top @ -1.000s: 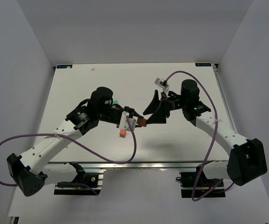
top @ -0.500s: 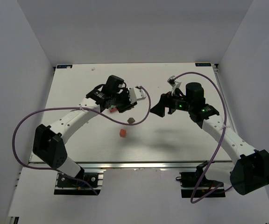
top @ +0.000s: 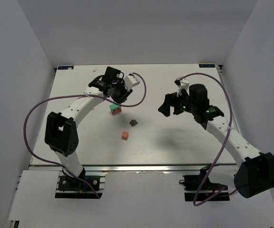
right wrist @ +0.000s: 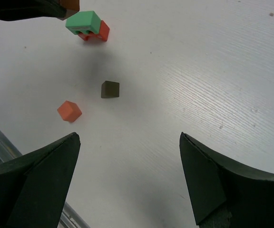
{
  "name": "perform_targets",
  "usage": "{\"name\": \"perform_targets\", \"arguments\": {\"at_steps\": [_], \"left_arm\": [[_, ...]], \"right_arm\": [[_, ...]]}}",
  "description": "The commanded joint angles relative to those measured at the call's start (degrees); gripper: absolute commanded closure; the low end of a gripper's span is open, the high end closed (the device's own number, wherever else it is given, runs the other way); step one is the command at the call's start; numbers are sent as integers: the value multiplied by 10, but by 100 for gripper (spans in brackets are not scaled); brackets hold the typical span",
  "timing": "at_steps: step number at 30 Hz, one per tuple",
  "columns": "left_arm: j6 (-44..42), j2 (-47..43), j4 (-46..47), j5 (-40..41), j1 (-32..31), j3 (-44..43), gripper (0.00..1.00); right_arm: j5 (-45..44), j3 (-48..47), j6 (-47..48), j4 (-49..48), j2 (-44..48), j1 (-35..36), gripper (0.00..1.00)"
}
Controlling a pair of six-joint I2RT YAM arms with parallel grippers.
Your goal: Build the wood block tower
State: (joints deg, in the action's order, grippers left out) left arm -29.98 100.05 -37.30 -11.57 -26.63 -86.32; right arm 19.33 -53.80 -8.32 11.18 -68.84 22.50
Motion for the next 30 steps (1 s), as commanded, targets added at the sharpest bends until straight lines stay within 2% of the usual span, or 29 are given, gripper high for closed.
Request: {"name": "perform_targets", "arguments": {"at_steps": [1,30], "left_arm": [[-3,-1,-16,1,15,-31,90],[-80,58,-82,-28,54,-54,82]], "right_arm": [[-34,-25,17,9,6,-2,11],[-75,-13,43,16,19,-2,11]]}}
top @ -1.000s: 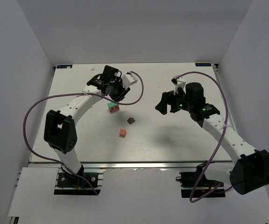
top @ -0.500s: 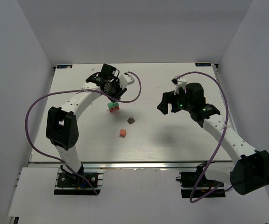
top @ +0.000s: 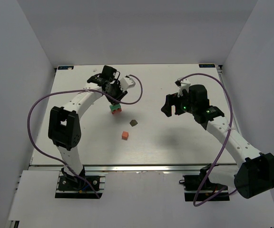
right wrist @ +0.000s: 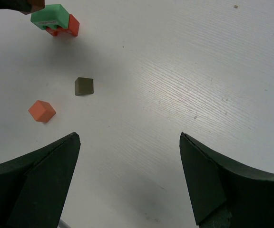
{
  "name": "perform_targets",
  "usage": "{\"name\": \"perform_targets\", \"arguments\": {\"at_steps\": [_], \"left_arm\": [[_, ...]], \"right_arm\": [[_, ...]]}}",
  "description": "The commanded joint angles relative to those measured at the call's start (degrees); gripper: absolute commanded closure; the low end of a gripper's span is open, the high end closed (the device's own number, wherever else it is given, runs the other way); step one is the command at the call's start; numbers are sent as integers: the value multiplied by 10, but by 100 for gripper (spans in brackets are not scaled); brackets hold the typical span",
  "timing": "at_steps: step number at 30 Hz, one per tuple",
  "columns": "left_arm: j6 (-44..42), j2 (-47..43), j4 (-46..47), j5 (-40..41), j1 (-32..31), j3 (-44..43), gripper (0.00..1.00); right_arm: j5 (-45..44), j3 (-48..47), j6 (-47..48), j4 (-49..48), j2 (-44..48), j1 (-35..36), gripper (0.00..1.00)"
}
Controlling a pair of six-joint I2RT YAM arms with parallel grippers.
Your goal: Build the wood block tower
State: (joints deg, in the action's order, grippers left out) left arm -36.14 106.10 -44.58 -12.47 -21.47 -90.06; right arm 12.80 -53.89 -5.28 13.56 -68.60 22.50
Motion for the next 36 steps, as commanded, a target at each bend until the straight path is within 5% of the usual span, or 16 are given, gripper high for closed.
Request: {"name": "perform_targets", "arguments": {"at_steps": [1,36], "left_arm": [[-21,-2,-10,-20,2,-17,81],[-52,13,-10,15,6,-20,70]], "right_arm": [[-9,-13,12,-8,15,-2,11],[-14,-8,19,-6,13,-2,11]]}}
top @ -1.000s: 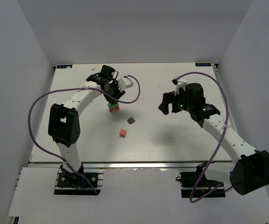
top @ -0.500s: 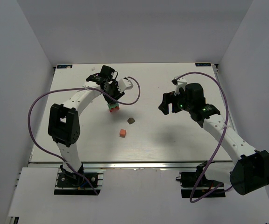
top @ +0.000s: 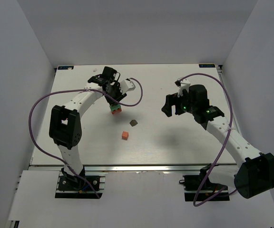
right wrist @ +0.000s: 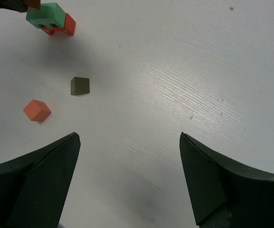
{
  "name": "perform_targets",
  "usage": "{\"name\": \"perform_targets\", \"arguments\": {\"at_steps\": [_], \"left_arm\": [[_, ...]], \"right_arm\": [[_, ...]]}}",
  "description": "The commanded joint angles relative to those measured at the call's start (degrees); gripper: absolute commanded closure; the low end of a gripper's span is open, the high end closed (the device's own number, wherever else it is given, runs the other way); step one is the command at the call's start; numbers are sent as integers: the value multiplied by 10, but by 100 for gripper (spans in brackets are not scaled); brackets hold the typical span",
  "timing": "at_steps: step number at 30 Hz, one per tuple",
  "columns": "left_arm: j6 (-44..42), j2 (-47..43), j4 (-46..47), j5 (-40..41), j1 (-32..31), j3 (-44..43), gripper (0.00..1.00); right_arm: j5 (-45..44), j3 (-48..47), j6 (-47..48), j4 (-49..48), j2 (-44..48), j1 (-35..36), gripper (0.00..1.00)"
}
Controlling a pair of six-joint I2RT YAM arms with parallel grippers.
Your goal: Build the wood block tower
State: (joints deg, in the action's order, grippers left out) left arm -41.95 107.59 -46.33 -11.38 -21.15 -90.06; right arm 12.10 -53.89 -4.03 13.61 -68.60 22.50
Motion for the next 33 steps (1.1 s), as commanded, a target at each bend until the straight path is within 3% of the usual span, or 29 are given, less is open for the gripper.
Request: {"name": "perform_targets", "arguments": {"at_steps": [1,33], "left_arm": [[7,-1,7,4,2,-20,70],[32,4,-15,-1,2,-32,68]], "right_arm": [[-8,-7,7,-7,14,-1,11],[-15,-4,8,-9,10,-2,11]]}}
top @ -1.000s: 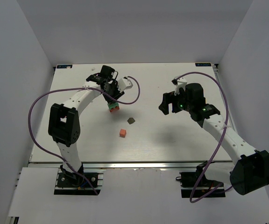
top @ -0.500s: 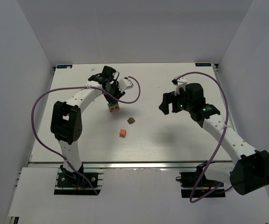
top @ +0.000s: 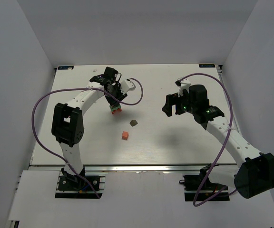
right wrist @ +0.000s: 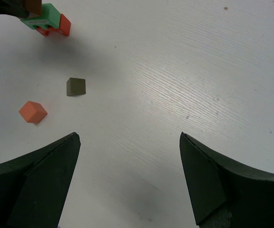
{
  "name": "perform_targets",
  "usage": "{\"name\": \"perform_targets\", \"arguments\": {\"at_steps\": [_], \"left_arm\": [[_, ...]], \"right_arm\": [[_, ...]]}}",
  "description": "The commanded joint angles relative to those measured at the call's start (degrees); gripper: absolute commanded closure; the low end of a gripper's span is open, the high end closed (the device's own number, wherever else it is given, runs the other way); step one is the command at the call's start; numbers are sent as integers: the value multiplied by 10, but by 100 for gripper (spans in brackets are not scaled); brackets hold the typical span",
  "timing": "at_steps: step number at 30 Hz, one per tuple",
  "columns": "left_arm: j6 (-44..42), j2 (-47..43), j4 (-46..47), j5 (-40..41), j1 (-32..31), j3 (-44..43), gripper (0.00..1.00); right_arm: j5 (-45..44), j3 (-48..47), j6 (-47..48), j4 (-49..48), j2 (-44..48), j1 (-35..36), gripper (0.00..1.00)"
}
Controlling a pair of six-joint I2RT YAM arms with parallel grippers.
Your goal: Build the wood block tower
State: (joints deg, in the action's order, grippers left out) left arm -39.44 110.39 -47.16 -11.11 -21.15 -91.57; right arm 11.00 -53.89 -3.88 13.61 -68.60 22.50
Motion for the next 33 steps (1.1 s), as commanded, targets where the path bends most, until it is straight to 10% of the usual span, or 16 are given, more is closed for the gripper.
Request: {"name": "perform_targets", "arguments": {"at_steps": [1,33], "left_arm": [[9,-24,-2,-2,2,-17,68],[2,-14,8,4,2,-16,49]], "right_arm": [[0,-3,7,-9,11,-2,11],[1,-1,12,-14,11,-1,11]]}}
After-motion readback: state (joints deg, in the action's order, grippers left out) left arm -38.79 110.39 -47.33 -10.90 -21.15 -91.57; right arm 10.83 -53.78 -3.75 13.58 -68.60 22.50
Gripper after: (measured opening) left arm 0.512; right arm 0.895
